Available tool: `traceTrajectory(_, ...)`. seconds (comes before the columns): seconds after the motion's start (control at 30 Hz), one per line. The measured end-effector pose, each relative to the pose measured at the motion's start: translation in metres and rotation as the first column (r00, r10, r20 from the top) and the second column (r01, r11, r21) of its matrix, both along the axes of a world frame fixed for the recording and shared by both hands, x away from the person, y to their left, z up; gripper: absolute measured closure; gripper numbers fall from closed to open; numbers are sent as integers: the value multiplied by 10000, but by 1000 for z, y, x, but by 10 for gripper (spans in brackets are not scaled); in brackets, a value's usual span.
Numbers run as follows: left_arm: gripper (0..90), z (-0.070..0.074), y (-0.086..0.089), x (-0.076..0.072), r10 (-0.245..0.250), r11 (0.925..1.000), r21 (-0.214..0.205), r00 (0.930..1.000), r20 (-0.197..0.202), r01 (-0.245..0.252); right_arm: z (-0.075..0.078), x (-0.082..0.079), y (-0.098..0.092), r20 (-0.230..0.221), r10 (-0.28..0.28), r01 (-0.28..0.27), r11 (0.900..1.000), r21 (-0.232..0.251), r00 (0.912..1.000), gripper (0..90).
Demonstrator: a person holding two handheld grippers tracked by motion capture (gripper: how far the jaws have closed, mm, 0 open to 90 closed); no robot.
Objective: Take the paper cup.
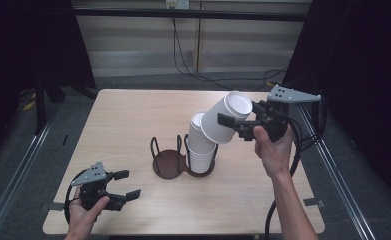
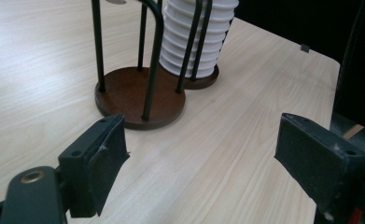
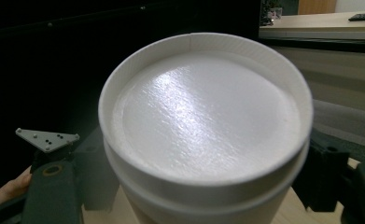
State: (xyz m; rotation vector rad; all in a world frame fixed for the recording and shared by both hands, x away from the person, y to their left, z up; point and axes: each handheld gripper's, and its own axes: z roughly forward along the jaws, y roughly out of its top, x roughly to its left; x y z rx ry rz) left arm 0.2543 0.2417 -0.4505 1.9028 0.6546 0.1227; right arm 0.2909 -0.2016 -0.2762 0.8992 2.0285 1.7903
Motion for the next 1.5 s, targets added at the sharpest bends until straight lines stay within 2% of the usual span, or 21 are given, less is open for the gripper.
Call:
traceTrajectory(0.13,164,4,-6,-1,-239,9992,-307,9997,-64,237,-6,-7,-2,-119,-51,50,9999,-108,9999,230)
traceTrajectory(0.17,164,8,-9,-3,-343,9994,-81,9990,274,346,-8,-8,-4,-132,-92,91,9999,-95,9999,230)
traceTrajectory(0.23,165,12,-13,-6,-448,9990,126,9970,637,441,-13,-15,-7,-157,-150,149,9999,-73,9998,230)
traceTrajectory(0.3,164,15,-17,-6,-652,9978,-60,9960,615,657,-15,-17,-8,-183,-137,136,9999,-46,9997,230)
traceTrajectory(0.37,164,17,-21,-6,-699,9976,66,9946,763,696,-19,-23,-9,-224,-133,130,9998,-139,9997,230)
traceTrajectory(0.47,163,21,-25,-3,-754,9972,57,9941,775,752,-21,-29,-9,-246,-77,71,9996,-262,9997,230)
traceTrajectory(0.57,161,26,-28,0,-835,9963,-138,9929,848,850,-26,-34,-8,-298,-13,2,9994,-355,9996,230)
traceTrajectory(0.7,161,30,-32,-1,-920,9957,-7,9894,1122,927,-34,-36,-8,-529,-111,87,9990,-448,9985,230)
traceTrajectory(0.8,161,33,-36,-1,-1027,9947,115,9872,1223,1020,-39,-39,-6,-648,2,-34,9988,-496,9979,230)
traceTrajectory(0.87,161,33,-39,-1,-1048,9945,42,9861,1289,1051,-41,-42,-4,-658,127,-155,9990,-422,9978,231)
traceTrajectory(0.93,161,33,-42,1,-1115,9936,-36,9864,1211,1127,-43,-44,-2,-715,289,-325,9983,-494,9970,231)
traceTrajectory(1.03,160,34,-51,4,-1379,9904,130,9841,1121,1373,-48,-44,2,-871,397,-450,9971,-606,9954,231)
traceTrajectory(1.13,162,38,-56,2,-1409,9899,28,9799,1409,1419,-54,-44,8,-969,548,-615,9958,-682,9938,232)
traceTrajectory(1.3,161,40,-66,4,-1649,9861,29,9754,1460,1663,-61,-43,22,-1077,898,-961,9939,-547,9901,231)
traceTrajectory(1.4,162,40,-69,5,-1579,9862,-270,9770,1435,1634,-62,-42,26,-1028,1057,-1116,9923,-537,9891,232)
traceTrajectory(1.43,162,39,-68,5,-1495,9862,-495,9782,1443,1580,-62,-41,27,-1044,1087,-1144,9922,-503,9886,232)
traceTrajectory(1.47,162,38,-68,5,-1377,9882,-488,9810,1368,1455,-63,-40,27,-1104,1180,-1236,9913,-462,9869,233)
traceTrajectory(1.5,160,38,-68,5,-1540,9866,-329,9793,1310,1596,-65,-39,29,-1188,1202,-1266,9908,-478,9856,233)
